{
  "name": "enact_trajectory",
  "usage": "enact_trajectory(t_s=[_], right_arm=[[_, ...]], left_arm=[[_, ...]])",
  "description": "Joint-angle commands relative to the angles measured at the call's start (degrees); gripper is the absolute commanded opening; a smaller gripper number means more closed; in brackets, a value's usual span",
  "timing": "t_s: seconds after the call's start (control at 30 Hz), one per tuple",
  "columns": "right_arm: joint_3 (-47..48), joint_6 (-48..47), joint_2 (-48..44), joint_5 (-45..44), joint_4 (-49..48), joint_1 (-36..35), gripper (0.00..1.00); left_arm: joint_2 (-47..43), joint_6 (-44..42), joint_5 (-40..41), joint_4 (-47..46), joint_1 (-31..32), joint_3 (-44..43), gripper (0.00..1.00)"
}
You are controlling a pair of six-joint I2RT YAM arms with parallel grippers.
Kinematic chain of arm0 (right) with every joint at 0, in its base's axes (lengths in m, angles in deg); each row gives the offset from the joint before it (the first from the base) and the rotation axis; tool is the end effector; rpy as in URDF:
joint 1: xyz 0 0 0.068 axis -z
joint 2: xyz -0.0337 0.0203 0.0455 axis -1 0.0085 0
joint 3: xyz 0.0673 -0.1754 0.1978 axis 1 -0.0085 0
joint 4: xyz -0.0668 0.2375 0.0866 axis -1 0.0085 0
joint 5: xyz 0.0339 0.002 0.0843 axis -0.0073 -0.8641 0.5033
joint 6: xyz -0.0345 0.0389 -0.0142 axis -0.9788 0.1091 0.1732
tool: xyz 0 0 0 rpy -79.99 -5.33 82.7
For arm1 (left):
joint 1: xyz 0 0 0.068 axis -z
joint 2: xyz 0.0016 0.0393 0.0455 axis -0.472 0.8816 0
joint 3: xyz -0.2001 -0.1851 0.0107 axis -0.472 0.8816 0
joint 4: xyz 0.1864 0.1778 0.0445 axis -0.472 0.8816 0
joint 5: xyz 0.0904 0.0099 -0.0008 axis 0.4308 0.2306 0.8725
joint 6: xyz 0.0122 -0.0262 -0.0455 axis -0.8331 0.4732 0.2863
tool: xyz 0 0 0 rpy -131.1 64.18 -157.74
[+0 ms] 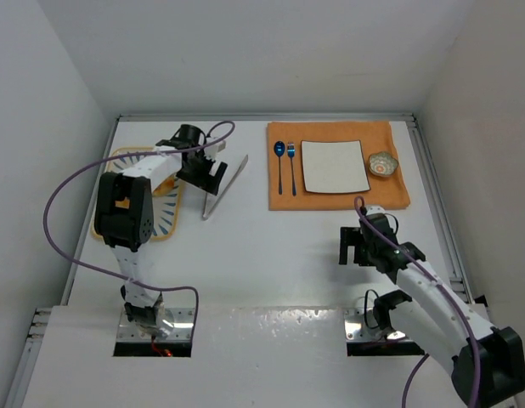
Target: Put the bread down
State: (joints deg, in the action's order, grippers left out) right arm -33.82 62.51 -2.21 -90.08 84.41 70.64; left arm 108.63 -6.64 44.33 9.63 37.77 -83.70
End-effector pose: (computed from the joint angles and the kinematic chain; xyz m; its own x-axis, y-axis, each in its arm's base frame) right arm 0.1398 0.0402 0.1635 -0.7984 0.1868 -0.5724 0.1605 0.9823 0.0967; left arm 0.3997 -0.0738 0.1979 -0.8229 0.3303 -0.4624 0.4033 0.9127 -0.0657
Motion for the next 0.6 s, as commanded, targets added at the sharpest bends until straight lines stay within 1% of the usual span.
enact_trajectory(t_s=[0.0, 0.13, 0.23, 0.37, 0.5, 0.57], right_arm=[[2.08, -1.15, 1.83, 0.92, -3.17, 0.15, 0.99], [1.37, -0.18, 2.45, 0.13, -4.22, 0.15, 0.99], [1.55, 0.70, 2.89, 0.39, -3.78, 0.15, 0.99], [0.76, 2.71, 2.28, -1.10, -3.43, 0.07, 0.99], [-0.03, 4.83, 1.58, -2.07, -3.61, 0.15, 0.99], [0.49, 4.66, 1.40, -1.99, -3.17, 0.15, 0.99]], left_arm=[[-0.66, 0.40, -1.71, -3.47, 2.26, -2.21, 1.00], [1.71, 0.39, -3.99, -3.47, 2.79, -2.21, 1.00], [1.20, 0.39, -5.49, -5.31, 2.79, -1.50, 1.00], [4.34, -0.31, 4.15, -6.64, 4.46, -1.23, 1.00], [8.57, -0.31, 7.50, -7.16, 6.30, -2.37, 1.00], [9.89, 1.09, 7.52, -7.16, 6.82, -2.38, 1.00]])
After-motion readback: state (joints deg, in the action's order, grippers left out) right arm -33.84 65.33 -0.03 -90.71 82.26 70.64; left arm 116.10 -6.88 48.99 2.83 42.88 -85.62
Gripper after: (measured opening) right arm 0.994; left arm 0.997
